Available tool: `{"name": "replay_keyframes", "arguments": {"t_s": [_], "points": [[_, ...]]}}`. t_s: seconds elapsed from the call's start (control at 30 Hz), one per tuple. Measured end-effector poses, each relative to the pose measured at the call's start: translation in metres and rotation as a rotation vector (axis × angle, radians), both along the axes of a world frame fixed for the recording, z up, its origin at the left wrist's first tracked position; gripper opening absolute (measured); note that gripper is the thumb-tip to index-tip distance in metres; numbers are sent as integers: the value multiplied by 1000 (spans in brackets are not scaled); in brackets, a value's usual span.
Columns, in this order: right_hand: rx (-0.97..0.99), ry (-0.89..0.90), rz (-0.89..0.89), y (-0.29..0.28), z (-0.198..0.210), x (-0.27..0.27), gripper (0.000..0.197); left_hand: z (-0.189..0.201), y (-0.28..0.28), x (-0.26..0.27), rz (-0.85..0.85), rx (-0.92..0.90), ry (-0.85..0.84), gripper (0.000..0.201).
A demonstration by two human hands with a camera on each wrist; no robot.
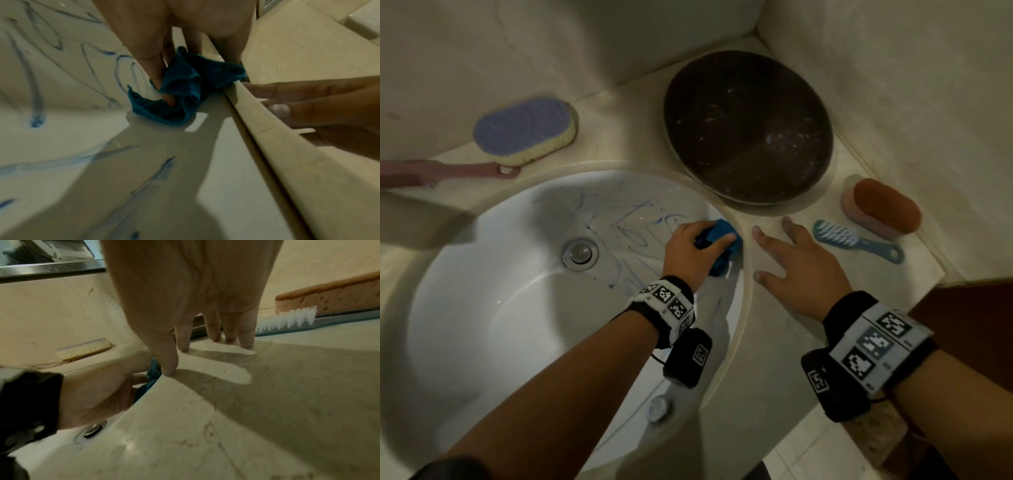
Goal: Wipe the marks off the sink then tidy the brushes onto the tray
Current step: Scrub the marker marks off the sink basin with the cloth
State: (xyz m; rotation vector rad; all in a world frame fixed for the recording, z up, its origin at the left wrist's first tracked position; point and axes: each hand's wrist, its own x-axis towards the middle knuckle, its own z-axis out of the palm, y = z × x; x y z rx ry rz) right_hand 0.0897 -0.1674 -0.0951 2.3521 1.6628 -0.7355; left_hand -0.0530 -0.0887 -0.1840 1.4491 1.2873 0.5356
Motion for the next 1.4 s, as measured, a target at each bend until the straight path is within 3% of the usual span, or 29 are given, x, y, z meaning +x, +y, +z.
{"name": "replay_keyframes", "arguments": {"t_s": [0.1,0.27,0.4,0.47,0.63,0.67,0.83,0.9,1.07,1.13,1.27,1.33,1.4], "points": [[4,20,5,0,2,0,72,-5,9,-2,-55,63,64,37],[9,34,-6,0,2,0,71,-8,39,-21,-10,60,244,39],[18,35,-9,-1,1,0,71,-1,-12,-20,-402,72,223,46],[18,26,-7,0,1,1,71,-5,-19,-28,-498,64,233,45],[12,22,-14,1,-1,3,71,-1,12,-12,-158,5,165,40],[14,24,-14,0,-1,3,71,2,7,-11,-191,4,158,40],[28,42,-16,-1,1,0,71,8,-39,-47,-727,29,319,39],[31,35,-18,0,1,-1,71,9,-37,-48,-696,-1,304,38],[38,21,-11,0,-1,0,72,22,0,-7,-407,47,133,28],[26,18,-9,0,0,-1,72,22,-7,-15,-529,60,171,27],[21,16,-16,1,1,-2,72,6,-35,-58,-939,57,405,33],[23,15,-21,1,0,-2,72,4,-29,-53,-833,67,359,33],[21,11,-19,0,0,-2,72,8,-11,-27,-513,56,249,30]]}}
